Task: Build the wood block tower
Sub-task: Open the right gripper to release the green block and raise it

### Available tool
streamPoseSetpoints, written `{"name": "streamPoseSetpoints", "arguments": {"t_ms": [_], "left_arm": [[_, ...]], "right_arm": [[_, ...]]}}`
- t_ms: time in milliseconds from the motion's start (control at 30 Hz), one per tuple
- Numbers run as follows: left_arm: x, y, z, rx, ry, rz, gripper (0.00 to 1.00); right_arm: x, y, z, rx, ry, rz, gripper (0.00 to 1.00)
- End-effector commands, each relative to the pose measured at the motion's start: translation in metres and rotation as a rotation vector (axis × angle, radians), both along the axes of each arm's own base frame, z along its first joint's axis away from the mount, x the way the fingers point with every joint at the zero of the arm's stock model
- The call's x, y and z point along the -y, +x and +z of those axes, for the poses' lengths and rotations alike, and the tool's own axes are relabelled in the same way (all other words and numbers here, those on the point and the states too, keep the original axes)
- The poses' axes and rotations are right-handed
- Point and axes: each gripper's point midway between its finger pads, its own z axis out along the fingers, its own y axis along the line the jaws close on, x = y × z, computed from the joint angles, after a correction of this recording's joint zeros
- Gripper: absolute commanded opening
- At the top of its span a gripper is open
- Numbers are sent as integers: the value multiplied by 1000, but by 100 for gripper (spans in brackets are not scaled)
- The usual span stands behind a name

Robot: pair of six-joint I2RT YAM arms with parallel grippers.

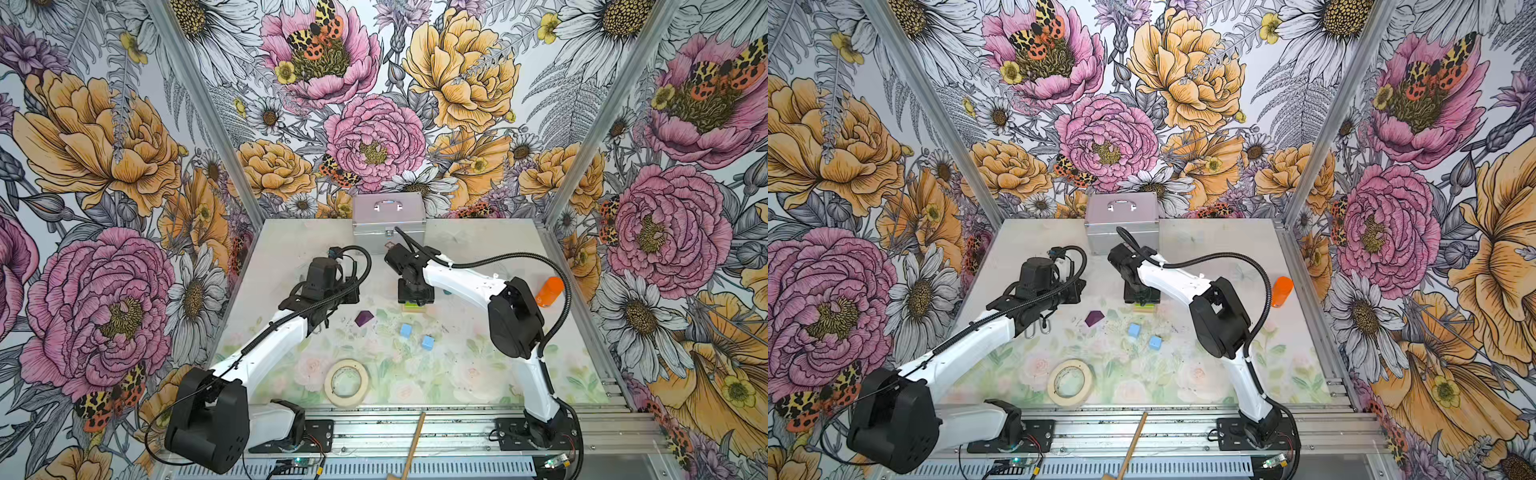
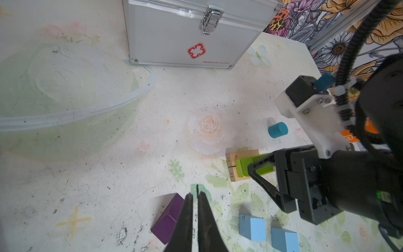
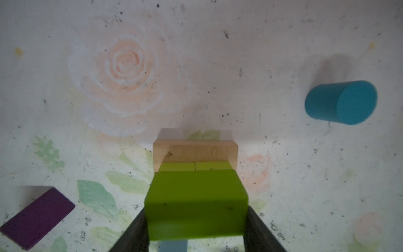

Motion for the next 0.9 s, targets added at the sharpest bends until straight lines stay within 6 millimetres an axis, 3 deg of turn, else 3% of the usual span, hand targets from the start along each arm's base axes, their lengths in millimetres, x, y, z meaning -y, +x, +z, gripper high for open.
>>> {"name": "streamPoseSetpoints", "arguments": {"t_ms": [0, 433, 867], "left_arm": [[-6, 2, 8, 47, 7, 12, 9], [-6, 2, 8, 46, 8, 11, 9], [-6, 2, 8, 48, 7, 12, 10]], "right_arm": [[-7, 8, 1, 18, 17, 8, 1], [-6, 7, 1, 16, 16, 8, 41], [-6, 8, 2, 23, 13, 7, 68]]}}
